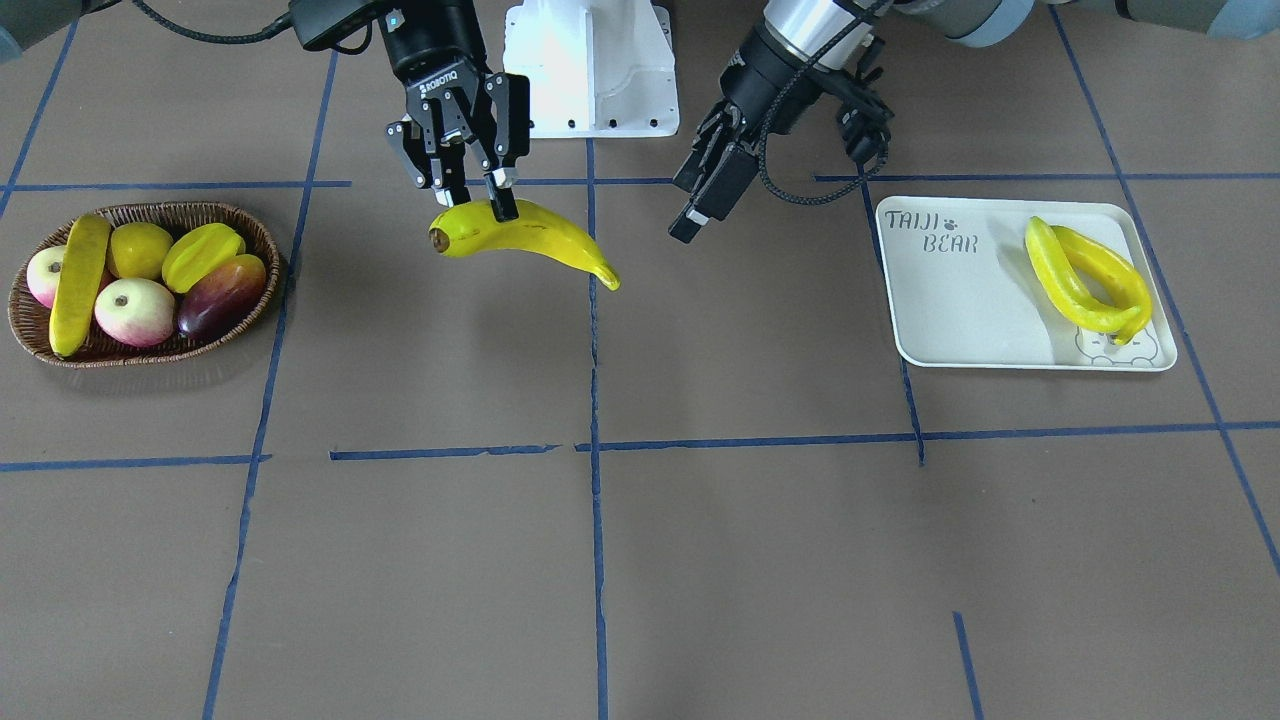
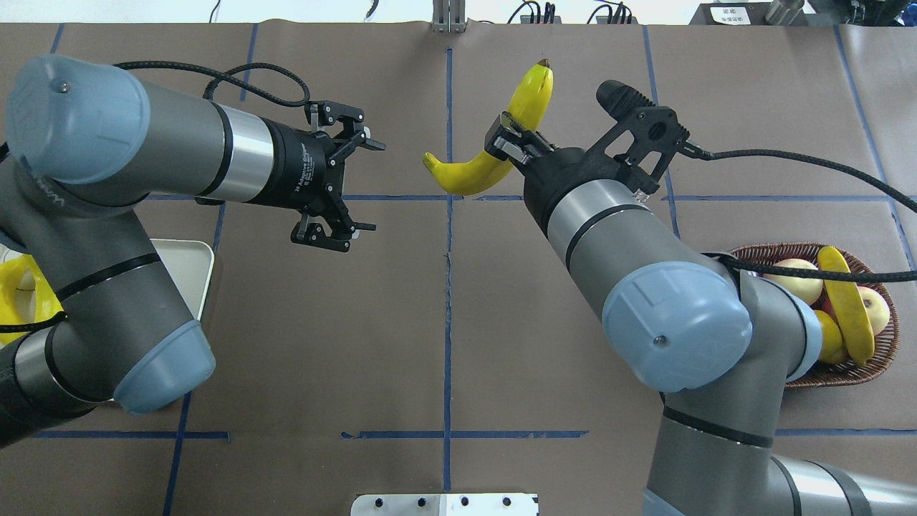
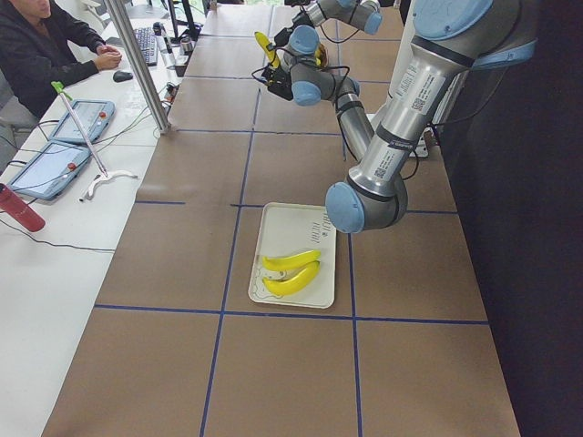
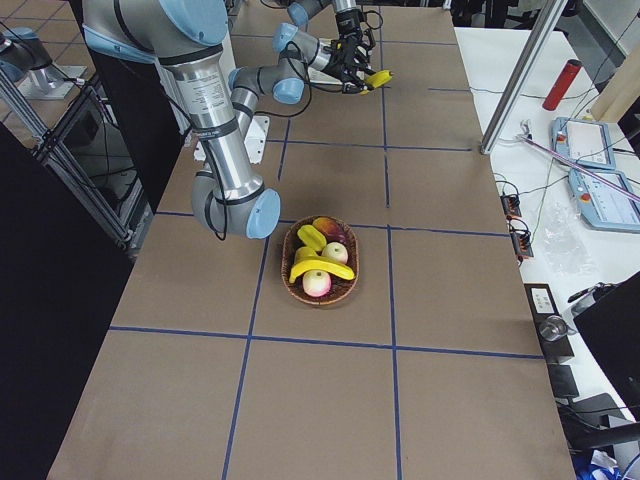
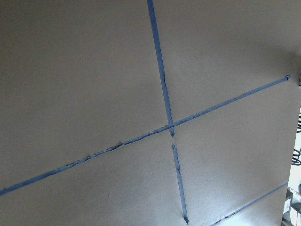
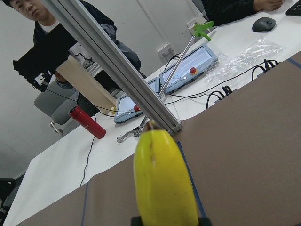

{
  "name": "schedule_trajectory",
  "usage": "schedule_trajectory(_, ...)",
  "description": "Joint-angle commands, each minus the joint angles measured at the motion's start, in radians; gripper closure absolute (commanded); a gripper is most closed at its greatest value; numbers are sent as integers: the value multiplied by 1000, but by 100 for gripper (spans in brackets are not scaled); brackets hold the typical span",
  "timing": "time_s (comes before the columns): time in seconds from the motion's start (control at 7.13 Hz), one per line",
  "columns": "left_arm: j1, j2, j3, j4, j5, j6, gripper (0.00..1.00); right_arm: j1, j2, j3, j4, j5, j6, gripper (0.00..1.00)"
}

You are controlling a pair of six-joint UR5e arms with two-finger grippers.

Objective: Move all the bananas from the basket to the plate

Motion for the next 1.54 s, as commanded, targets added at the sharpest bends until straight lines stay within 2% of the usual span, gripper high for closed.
schedule_trajectory(0.0, 3, -61, 56, -8, 18, -57, 0, -59, 27, -4, -3, -63, 1, 100)
schedule_trajectory(0.14, 18, -88, 84, -6, 26, -60, 0, -79, 35, -7, -3, -92, 1, 100)
schedule_trajectory(0.7, 81, -121, 95, -8, 68, -86, 0, -87, 52, -22, -5, -96, 1, 100)
schedule_trajectory(0.84, 81, -121, 95, -6, 68, -86, 31, -90, 53, -21, -5, -97, 1, 100)
schedule_trajectory(0.98, 81, -116, 93, -6, 66, -80, 97, -91, 53, -19, -5, -97, 1, 100)
schedule_trajectory(1.26, 72, -111, 92, -18, 62, -84, 100, -90, 53, -16, -3, -96, -2, 94)
schedule_trajectory(1.4, 65, -111, 93, -19, 60, -86, 100, -91, 53, -10, 1, -94, 0, 50)
